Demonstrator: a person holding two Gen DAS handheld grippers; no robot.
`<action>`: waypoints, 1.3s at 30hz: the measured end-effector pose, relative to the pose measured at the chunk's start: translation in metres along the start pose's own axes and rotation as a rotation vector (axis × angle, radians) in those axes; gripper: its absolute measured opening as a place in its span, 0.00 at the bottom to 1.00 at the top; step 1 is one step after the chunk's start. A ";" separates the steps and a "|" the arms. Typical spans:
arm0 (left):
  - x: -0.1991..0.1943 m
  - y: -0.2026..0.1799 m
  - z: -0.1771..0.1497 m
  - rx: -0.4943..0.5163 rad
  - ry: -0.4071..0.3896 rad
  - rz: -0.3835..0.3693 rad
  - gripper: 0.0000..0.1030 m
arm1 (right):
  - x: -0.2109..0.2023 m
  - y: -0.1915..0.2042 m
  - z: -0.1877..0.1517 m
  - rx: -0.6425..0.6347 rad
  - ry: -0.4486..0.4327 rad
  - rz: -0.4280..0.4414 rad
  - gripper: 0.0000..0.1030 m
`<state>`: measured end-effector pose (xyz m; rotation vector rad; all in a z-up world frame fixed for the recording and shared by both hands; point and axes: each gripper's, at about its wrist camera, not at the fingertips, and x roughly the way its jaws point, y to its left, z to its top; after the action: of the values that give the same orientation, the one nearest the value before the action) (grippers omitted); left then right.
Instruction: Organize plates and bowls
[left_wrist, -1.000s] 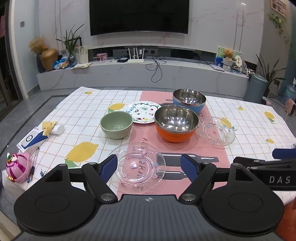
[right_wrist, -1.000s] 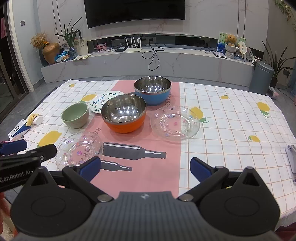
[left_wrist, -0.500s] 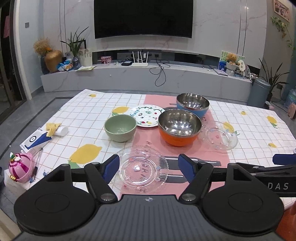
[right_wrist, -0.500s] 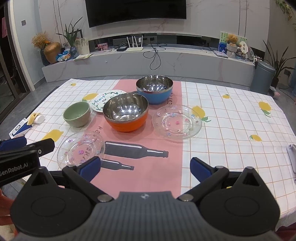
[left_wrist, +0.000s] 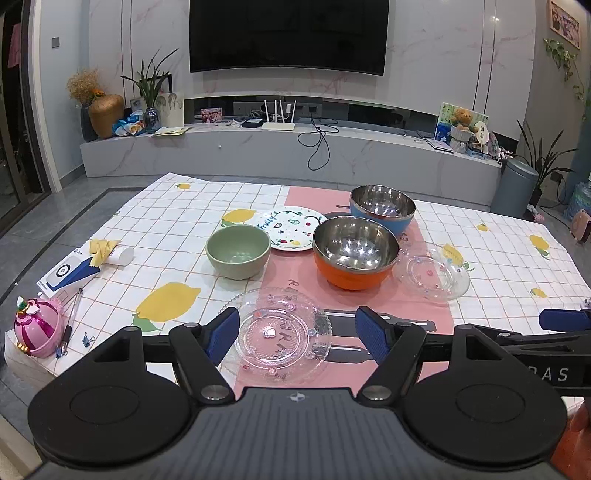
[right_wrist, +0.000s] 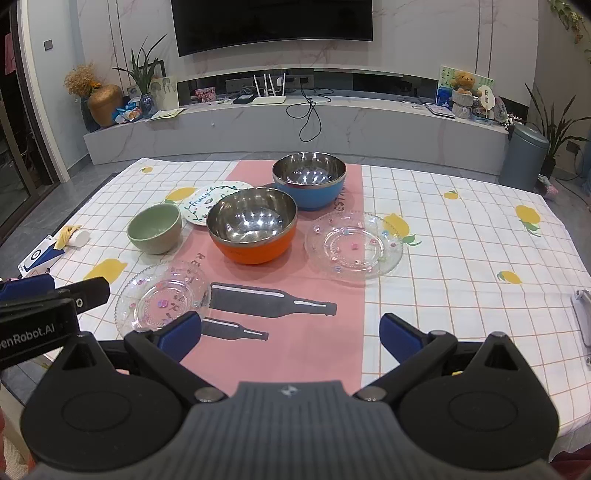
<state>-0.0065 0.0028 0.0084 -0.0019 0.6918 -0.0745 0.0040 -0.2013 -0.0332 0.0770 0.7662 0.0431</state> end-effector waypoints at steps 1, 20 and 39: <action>0.000 0.000 0.000 -0.002 0.002 0.000 0.82 | 0.000 0.000 0.000 0.000 0.000 -0.001 0.98; 0.002 -0.002 -0.002 0.011 0.010 -0.009 0.82 | 0.000 0.002 -0.002 -0.012 0.003 -0.004 0.98; 0.003 -0.003 -0.002 0.017 0.015 -0.016 0.82 | 0.003 0.005 -0.001 -0.020 0.011 -0.007 0.98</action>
<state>-0.0062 -0.0007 0.0047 0.0091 0.7059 -0.0954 0.0051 -0.1965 -0.0358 0.0548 0.7764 0.0448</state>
